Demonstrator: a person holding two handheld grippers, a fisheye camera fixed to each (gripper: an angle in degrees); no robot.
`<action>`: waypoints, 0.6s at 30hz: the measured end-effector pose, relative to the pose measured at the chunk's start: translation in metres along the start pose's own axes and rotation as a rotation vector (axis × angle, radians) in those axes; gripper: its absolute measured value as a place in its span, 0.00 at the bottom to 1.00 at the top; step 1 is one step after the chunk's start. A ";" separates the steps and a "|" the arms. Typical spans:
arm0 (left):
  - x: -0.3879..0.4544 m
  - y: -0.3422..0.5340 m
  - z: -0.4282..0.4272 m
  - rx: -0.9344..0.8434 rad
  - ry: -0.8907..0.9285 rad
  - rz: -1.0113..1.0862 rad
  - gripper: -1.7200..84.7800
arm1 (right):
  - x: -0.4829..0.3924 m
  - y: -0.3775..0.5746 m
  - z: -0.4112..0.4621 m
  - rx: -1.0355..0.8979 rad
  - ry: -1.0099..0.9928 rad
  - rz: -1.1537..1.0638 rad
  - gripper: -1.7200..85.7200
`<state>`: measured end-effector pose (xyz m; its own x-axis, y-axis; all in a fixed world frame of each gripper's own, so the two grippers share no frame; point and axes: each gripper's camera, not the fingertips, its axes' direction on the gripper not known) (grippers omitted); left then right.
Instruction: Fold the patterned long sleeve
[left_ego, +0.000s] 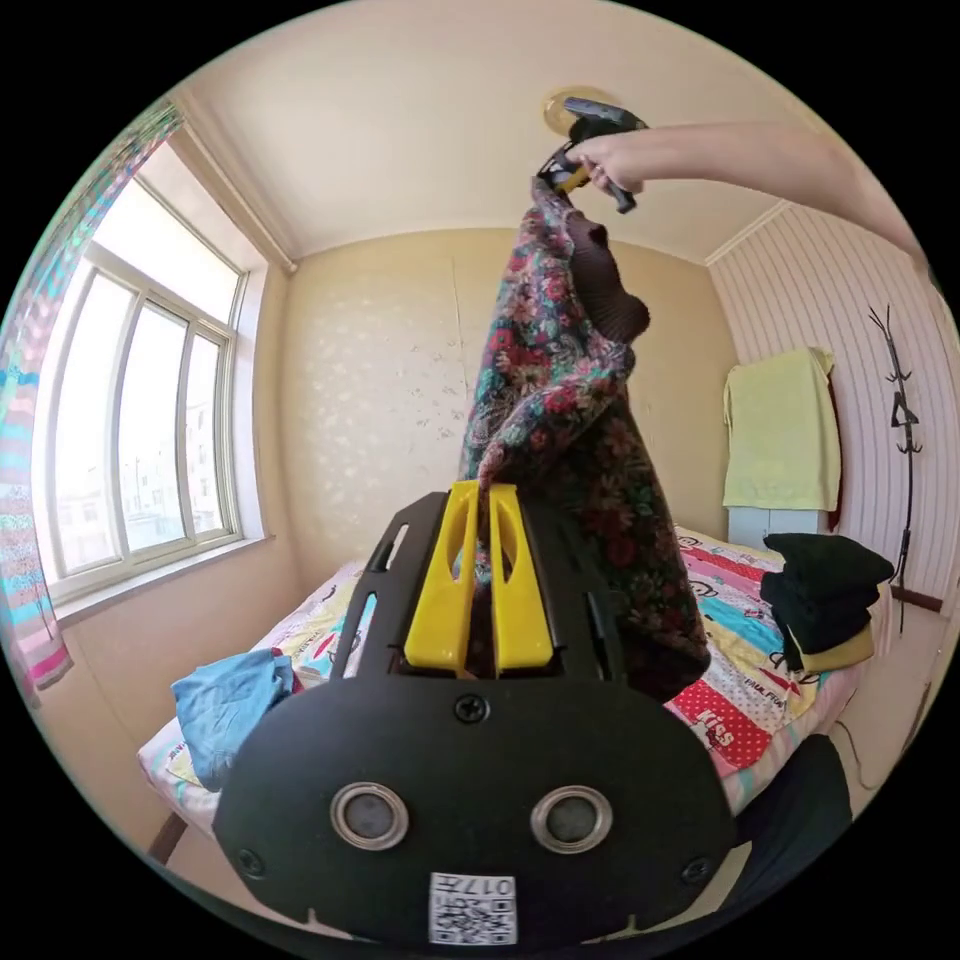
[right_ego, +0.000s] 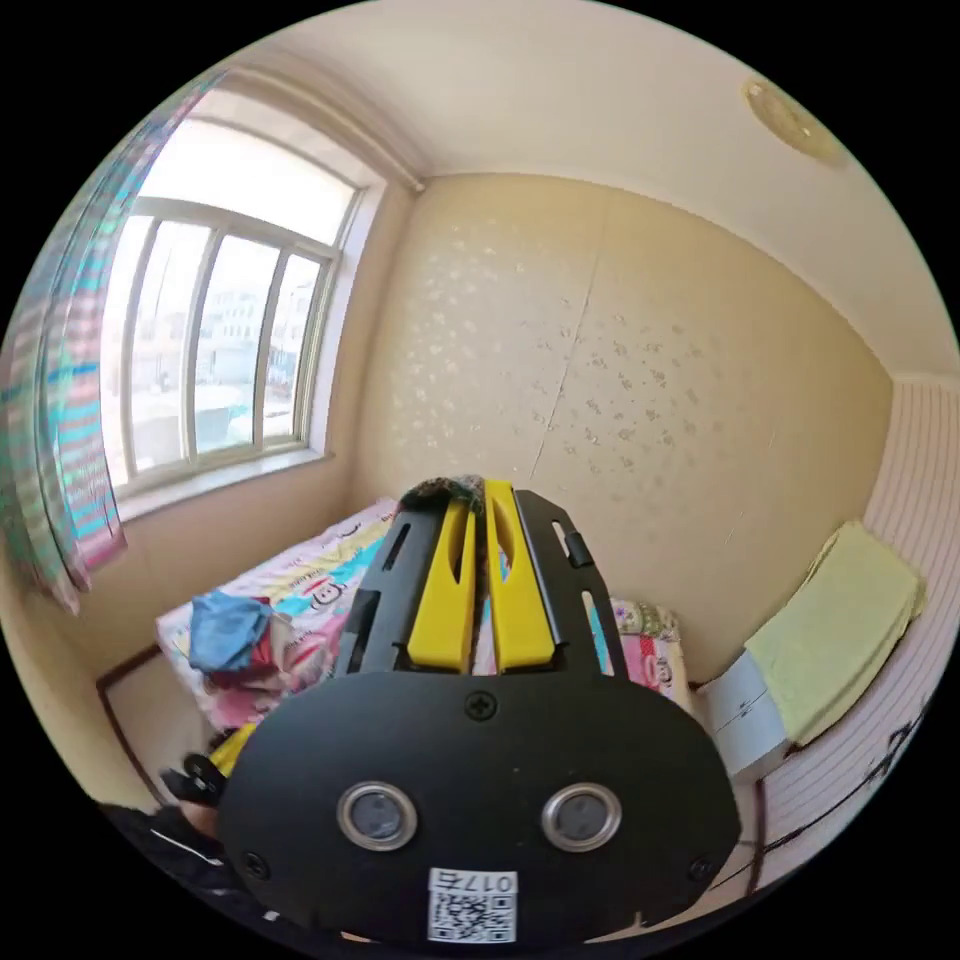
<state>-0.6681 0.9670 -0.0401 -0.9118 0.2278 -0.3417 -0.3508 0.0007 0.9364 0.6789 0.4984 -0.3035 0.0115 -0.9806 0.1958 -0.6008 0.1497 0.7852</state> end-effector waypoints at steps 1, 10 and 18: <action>-0.018 -0.001 -0.005 0.002 -0.033 -0.032 0.03 | -0.008 0.012 -0.003 0.001 0.036 -0.090 0.04; -0.118 -0.111 -0.093 0.309 -0.137 -0.312 0.02 | 0.035 0.061 -0.084 0.027 -0.007 -0.117 0.03; -0.062 -0.291 -0.219 0.739 -0.410 -0.141 0.01 | 0.066 0.051 -0.265 0.313 0.168 -0.053 0.03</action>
<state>-0.5564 0.7392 -0.3090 -0.6711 0.5117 -0.5365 -0.0961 0.6575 0.7473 0.8607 0.4746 -0.0944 0.1653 -0.9475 0.2737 -0.8114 0.0271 0.5839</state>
